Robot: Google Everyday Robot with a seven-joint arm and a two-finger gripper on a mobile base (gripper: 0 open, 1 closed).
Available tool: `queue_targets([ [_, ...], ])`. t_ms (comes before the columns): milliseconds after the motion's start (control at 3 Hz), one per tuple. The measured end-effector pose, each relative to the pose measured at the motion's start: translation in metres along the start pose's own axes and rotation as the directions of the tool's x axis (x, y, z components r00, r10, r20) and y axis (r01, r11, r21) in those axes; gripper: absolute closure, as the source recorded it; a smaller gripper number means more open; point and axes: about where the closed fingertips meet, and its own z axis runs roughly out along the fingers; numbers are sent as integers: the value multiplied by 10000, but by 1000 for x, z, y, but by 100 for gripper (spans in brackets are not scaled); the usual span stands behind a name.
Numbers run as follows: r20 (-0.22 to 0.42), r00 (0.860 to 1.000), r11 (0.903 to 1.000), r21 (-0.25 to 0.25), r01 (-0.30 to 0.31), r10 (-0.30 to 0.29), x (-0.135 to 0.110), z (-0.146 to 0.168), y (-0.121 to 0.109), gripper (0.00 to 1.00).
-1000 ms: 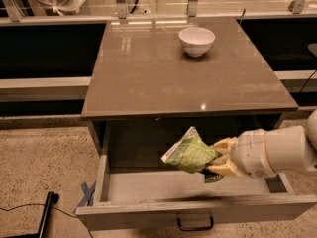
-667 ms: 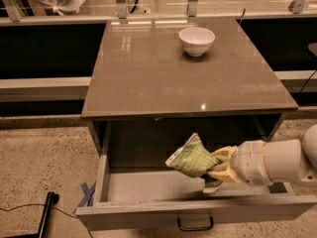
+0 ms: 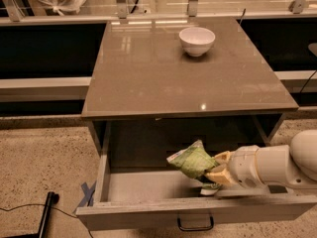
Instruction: Place green jalapeno chip bag into top drawer
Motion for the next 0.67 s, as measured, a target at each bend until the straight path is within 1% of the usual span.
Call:
queue_targets([
  [333,173,9983,9983,-140,-559,562,0,10,-3,27],
  [667,469,9952,9963,-120,-852,856,-1,8,-5,4],
])
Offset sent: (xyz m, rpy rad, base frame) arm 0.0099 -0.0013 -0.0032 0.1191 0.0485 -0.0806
